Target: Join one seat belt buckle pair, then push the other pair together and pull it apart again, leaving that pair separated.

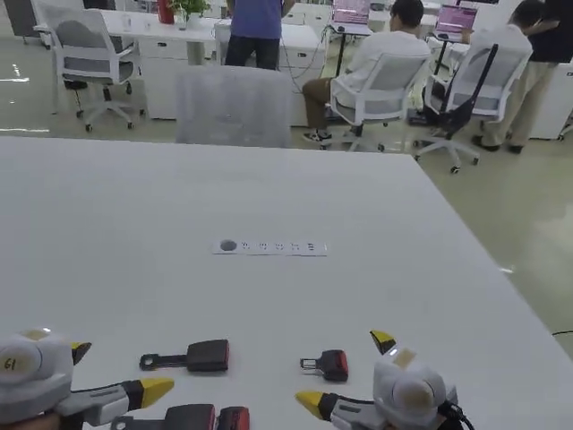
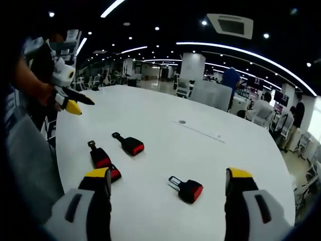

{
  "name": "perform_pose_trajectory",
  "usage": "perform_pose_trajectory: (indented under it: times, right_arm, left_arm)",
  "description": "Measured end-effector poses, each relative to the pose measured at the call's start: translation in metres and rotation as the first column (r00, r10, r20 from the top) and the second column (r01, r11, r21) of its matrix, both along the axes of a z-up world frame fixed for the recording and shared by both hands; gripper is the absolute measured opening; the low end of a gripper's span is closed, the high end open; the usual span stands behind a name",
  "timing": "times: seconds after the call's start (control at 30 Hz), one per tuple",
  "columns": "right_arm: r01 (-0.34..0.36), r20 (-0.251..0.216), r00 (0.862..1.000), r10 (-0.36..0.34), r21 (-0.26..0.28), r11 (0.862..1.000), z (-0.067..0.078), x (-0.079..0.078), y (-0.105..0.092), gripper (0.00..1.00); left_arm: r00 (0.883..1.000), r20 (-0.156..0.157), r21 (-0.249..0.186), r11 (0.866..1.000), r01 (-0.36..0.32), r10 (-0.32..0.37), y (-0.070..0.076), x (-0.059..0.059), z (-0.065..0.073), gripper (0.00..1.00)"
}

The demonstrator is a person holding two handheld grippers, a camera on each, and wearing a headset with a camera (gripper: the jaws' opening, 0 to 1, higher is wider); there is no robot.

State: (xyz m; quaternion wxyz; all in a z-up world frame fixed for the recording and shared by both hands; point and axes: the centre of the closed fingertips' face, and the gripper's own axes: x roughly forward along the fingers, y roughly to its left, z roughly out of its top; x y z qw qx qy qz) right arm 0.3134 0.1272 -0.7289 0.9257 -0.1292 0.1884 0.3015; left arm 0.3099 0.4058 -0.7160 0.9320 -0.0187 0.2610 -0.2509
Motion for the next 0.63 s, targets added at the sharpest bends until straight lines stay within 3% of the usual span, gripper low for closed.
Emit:
perform_pose_trajectory:
  times: [0.13,0.23,0.37,0.53,0.63]
  right_arm:
    - [-0.004,0.001,1.000,0.004,0.011,1.000,0.001,-0.011,0.000,0.97]
    - [-0.001,-0.003,1.000,0.001,0.006,1.000,0.000,-0.017,-0.002,0.97]
    - [0.016,-0.005,1.000,-0.016,0.016,1.000,-0.001,-0.025,-0.008,0.98]
    - [0.042,-0.025,0.999,-0.042,0.001,0.999,-0.012,-0.032,-0.014,0.99]
    - [0.058,-0.036,0.998,-0.058,0.021,0.998,-0.014,-0.039,-0.015,0.99]
  left_arm:
    - [1.000,-0.004,0.028,1.000,-0.005,0.005,0.009,-0.017,-0.005,1.00]
    - [1.000,-0.009,0.003,1.000,-0.003,0.003,0.008,-0.025,-0.005,1.00]
    - [0.999,-0.008,0.021,0.999,0.050,-0.050,0.006,-0.037,-0.011,1.00]
    - [0.998,-0.014,0.012,0.998,0.068,-0.068,0.013,-0.042,-0.016,1.00]
    - [0.997,-0.009,-0.003,0.997,0.073,-0.073,0.017,-0.044,-0.015,1.00]
